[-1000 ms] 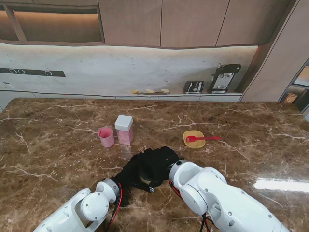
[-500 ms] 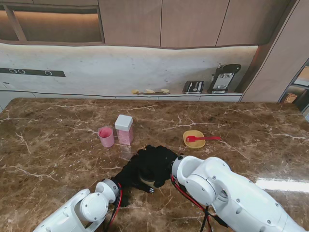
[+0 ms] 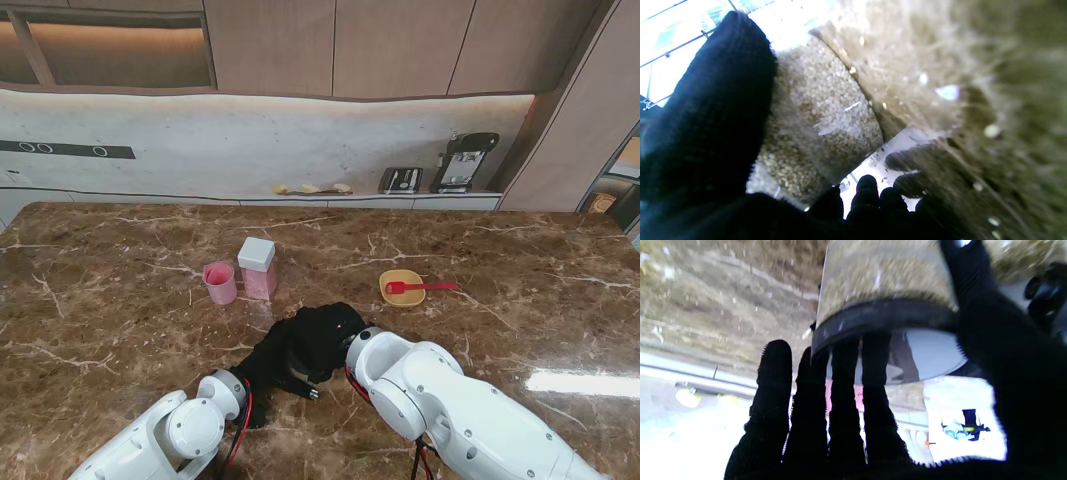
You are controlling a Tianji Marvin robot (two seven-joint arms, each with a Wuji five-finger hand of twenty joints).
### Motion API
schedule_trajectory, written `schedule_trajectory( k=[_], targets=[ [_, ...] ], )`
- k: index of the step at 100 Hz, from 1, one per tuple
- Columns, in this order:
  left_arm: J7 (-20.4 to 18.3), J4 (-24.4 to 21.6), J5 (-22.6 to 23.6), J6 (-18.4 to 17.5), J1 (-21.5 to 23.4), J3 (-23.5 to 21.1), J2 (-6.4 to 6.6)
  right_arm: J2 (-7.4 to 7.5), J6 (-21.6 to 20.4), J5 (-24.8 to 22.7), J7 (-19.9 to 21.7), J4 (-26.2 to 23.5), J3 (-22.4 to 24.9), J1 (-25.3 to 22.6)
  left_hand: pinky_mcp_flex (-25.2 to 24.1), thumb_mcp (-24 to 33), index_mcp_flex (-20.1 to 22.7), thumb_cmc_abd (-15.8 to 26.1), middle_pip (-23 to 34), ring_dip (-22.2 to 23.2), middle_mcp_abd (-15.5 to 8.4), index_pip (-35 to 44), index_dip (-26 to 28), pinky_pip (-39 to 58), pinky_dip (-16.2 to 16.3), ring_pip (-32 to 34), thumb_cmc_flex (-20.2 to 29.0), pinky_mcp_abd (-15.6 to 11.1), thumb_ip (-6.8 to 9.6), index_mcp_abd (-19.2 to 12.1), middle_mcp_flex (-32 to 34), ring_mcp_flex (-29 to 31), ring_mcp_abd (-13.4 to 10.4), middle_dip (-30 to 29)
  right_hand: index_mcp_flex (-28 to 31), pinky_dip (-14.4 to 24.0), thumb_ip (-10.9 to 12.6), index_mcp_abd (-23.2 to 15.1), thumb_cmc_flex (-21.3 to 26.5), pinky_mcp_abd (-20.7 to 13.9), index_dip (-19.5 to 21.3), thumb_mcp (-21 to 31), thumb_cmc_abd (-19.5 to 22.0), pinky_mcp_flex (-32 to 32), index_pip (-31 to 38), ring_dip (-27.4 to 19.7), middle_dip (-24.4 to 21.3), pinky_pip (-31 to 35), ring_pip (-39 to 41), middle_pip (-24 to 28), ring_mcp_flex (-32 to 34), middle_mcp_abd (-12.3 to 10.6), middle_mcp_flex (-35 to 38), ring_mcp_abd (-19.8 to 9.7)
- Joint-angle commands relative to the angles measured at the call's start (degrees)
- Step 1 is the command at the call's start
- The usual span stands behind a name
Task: Measure grain into the airtight container
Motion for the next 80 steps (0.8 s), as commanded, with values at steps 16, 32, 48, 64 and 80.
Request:
schedule_trajectory(
  k=[16,32,48,64,80],
  targets=[
    [-0.83,2.13,0.3,1.18,1.37,0.46,0.55,-0.62,-2.31,1.39,-1.15,0.73,1.24,-1.11,6.01,14.2,7.29,21.09,1.06,0.97,-0.64,12.37,4.4,11.63,1.92,1.93,5.62,18.13,0.89,-7.91,1.32,0.99,9.66,-0.15,6.89,-3.71,2.1,-3.35,16.2,-0.62,0.26,7.0,4.48,5.19,2.92,-1.02,-0.71,3.8,-0.67,0.94,6.89,-2.22,8.92,-1.05],
    [-0.87,2.05,0.35,1.27,1.41,0.44,0.58,-0.67,-5.25,3.62,-2.15,0.75,2.72,-1.82,6.02,14.21,7.21,21.18,1.06,0.95,-0.7,12.34,4.43,11.56,1.84,1.9,5.65,18.17,0.94,-7.93,1.27,0.97,9.59,-0.19,8.77,-5.91,3.22,-4.7,19.6,-0.83,-0.53,12.55,5.24,6.25,4.14,-1.63,-1.29,3.72,-1.57,0.88,8.52,-3.12,11.89,-1.24],
    [-0.83,1.99,0.43,1.31,1.47,0.42,0.59,-0.69,-7.16,4.96,-2.69,0.99,3.58,-2.14,6.05,14.33,7.25,21.15,1.09,0.93,-0.69,12.35,4.46,11.52,1.78,1.9,5.62,18.19,0.98,-8.0,1.32,0.98,9.66,-0.2,9.17,-7.0,3.49,-4.82,21.63,-0.85,-1.04,15.3,4.67,6.32,4.54,-2.09,-1.47,3.35,-2.57,0.75,8.65,-3.22,12.56,-1.14],
    [-0.91,1.96,0.38,1.36,1.5,0.43,0.6,-0.87,-8.3,5.89,-4.03,0.69,4.81,-3.13,6.05,14.35,7.2,21.17,1.09,0.93,-0.71,12.3,4.48,11.51,1.75,1.9,5.52,18.2,0.94,-8.06,1.29,1.0,9.61,-0.21,9.4,-7.15,3.23,-4.69,19.96,-0.74,-1.25,15.04,4.3,6.5,4.93,-1.78,-1.43,3.71,-2.14,0.89,9.17,-3.24,13.1,-1.27],
    [-0.98,1.93,0.41,1.35,1.52,0.4,0.63,-1.03,-8.38,5.94,-4.83,-1.05,7.8,-5.51,6.06,14.37,7.16,21.16,1.17,0.97,-0.68,12.26,4.49,11.52,1.74,1.94,5.33,18.23,0.93,-8.02,1.36,0.99,9.62,-0.19,9.59,-7.2,3.12,-4.4,19.16,-0.7,-1.54,14.87,4.8,6.63,5.24,-1.26,-1.25,4.19,-1.48,1.17,9.25,-3.29,13.48,-1.33]
  ],
)
